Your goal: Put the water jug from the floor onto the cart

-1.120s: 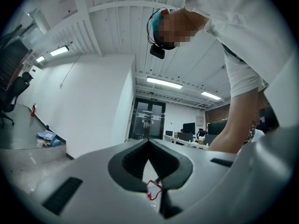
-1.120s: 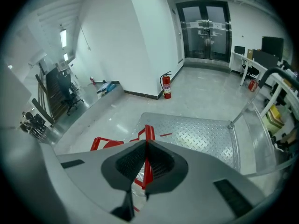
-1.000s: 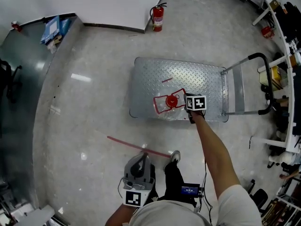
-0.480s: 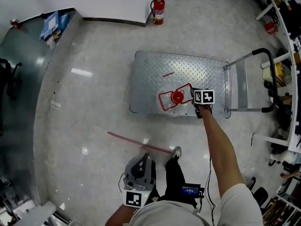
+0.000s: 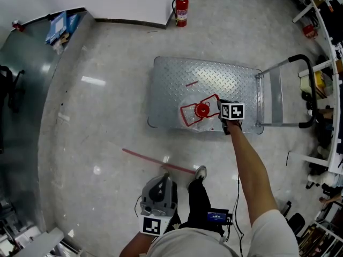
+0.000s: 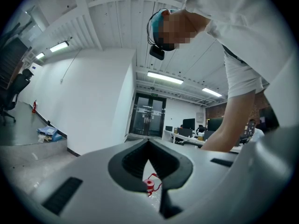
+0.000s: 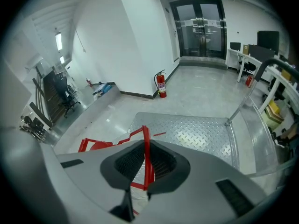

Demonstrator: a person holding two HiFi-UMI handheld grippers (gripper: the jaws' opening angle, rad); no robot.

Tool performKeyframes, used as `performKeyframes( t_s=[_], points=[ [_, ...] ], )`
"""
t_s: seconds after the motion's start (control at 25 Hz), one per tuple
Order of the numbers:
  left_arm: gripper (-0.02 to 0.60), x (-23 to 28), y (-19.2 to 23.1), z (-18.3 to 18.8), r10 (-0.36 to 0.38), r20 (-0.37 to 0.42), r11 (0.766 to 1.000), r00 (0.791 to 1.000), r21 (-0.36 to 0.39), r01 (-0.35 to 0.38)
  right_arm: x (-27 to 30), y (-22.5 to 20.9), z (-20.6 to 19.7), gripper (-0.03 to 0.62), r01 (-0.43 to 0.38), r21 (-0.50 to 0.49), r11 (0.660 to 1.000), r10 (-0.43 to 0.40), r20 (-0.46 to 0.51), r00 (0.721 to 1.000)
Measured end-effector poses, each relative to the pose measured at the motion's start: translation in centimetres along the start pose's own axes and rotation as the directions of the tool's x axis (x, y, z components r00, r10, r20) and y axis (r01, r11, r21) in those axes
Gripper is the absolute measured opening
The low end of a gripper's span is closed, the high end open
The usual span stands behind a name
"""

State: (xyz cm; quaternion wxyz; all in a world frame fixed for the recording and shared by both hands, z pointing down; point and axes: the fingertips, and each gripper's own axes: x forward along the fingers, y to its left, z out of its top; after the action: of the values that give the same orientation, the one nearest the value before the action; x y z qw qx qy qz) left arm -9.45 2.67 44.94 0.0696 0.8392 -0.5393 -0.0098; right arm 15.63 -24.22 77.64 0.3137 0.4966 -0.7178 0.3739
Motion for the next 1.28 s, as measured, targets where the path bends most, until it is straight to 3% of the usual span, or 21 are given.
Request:
performKeyframes(
  t_s=[0.8, 1.12, 1.28],
  points=[
    [0.003, 0.3, -0.1, 0.7, -0.002, 0.017, 1.0, 1.0, -0.004, 0.002, -2.3, 0.1, 1.7, 0.032, 0.034, 0.007, 0.999, -0.034, 0.053, 0.998],
    [0.003, 0.5, -0.7, 3.1, -0.012, 0.063, 1.0, 0.998, -0.005, 0.013, -8.2, 3.6, 3.5, 0.015, 0.001, -0.07, 0.998, 0.011, 0.171, 0.985],
    [0.003, 0.2, -1.1, 5.0, -0.018, 0.098, 1.0, 0.995, 0.01, 0.017, -12.7, 5.1, 5.0, 0.012, 0.006, -0.072, 0.997, 0.015, 0.283, 0.959]
  ],
)
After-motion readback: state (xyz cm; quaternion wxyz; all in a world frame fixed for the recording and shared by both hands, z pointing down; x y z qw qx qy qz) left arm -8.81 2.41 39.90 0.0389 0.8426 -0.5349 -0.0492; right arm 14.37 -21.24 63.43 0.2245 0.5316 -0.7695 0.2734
